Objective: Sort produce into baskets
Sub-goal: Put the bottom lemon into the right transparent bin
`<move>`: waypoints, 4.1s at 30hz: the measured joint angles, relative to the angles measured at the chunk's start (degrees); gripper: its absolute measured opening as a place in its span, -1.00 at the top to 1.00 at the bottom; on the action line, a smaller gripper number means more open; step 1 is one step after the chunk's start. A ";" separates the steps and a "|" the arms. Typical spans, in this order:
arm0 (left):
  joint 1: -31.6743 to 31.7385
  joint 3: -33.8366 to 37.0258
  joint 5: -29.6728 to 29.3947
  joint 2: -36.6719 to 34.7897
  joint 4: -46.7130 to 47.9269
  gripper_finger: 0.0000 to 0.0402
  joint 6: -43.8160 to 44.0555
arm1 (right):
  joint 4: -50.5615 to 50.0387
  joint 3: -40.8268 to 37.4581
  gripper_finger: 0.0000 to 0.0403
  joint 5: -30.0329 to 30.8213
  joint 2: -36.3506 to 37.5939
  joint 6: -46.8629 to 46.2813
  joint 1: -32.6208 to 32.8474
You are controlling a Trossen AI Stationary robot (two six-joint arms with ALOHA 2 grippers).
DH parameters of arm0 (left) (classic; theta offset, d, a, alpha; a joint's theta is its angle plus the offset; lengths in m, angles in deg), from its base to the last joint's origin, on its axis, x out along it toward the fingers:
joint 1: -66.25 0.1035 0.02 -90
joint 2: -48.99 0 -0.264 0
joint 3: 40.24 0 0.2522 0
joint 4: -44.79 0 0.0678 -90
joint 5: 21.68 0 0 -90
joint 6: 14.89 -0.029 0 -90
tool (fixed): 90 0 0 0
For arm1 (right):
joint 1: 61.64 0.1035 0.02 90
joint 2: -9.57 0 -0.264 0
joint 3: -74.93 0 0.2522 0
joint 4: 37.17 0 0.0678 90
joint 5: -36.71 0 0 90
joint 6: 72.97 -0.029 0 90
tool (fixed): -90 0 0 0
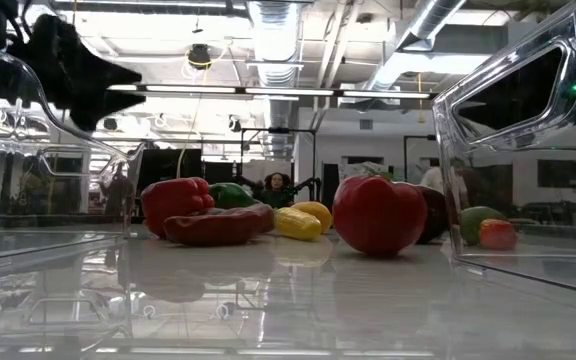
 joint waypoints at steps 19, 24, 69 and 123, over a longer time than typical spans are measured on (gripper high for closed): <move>0.00 -3.58 -1.37 5.09 -22.31 -0.20 -4.14 | 15.63 7.71 -0.57 -6.19 -11.55 3.38 -0.15; 0.00 -11.69 -3.98 15.46 -19.72 -0.20 -3.92 | 15.43 14.42 -0.57 -6.38 -21.33 2.71 0.07; -0.73 -32.74 -1.66 41.26 4.23 -0.20 -3.16 | -18.17 63.97 -0.97 2.40 -98.90 19.19 9.74; -1.92 -33.20 -6.50 37.00 15.09 -0.20 -1.62 | -72.64 88.43 -0.13 5.59 -92.37 -3.38 36.72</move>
